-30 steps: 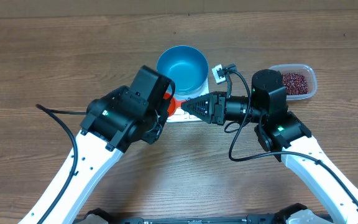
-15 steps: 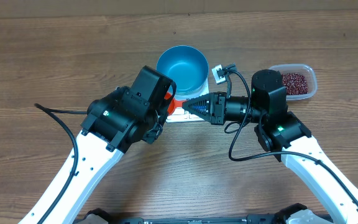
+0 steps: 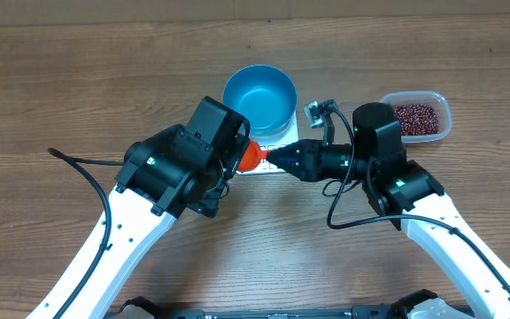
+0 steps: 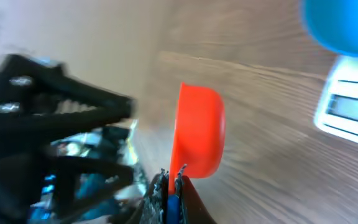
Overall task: Scoop item into bowl and weigh 150g on scale
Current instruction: 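Open the left gripper, releasing the scoop to the right gripper, then carry the scoop with the right gripper toward the bean tub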
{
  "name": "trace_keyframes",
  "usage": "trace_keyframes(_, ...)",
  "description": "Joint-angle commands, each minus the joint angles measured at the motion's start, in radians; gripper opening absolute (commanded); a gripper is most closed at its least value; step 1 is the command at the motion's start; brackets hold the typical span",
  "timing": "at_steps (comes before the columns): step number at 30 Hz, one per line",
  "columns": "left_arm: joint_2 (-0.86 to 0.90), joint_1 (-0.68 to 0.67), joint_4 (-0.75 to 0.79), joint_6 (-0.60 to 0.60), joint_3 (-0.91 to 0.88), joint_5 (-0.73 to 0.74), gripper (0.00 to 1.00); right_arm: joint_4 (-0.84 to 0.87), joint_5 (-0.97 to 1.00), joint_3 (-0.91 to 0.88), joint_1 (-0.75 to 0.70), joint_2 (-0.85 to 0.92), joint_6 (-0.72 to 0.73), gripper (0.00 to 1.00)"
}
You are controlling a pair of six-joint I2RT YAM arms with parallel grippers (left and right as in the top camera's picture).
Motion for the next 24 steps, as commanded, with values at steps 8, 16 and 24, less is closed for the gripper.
trace_keyframes(8, -0.078, -0.006, 0.039, 0.213, 0.007, 0.004, 1.0, -0.217, 0.293, 0.021, -0.075, -0.108, -0.083, 0.04)
trace_keyframes(16, -0.077, -0.006, 0.072, 0.452, 0.007, 0.009, 1.0, -0.403, 0.564, 0.055, -0.076, -0.278, -0.116, 0.04)
trace_keyframes(24, -0.077, -0.006, 0.064, 0.474, 0.007, 0.009, 1.0, -0.444, 0.7, 0.055, -0.076, -0.33, -0.021, 0.04)
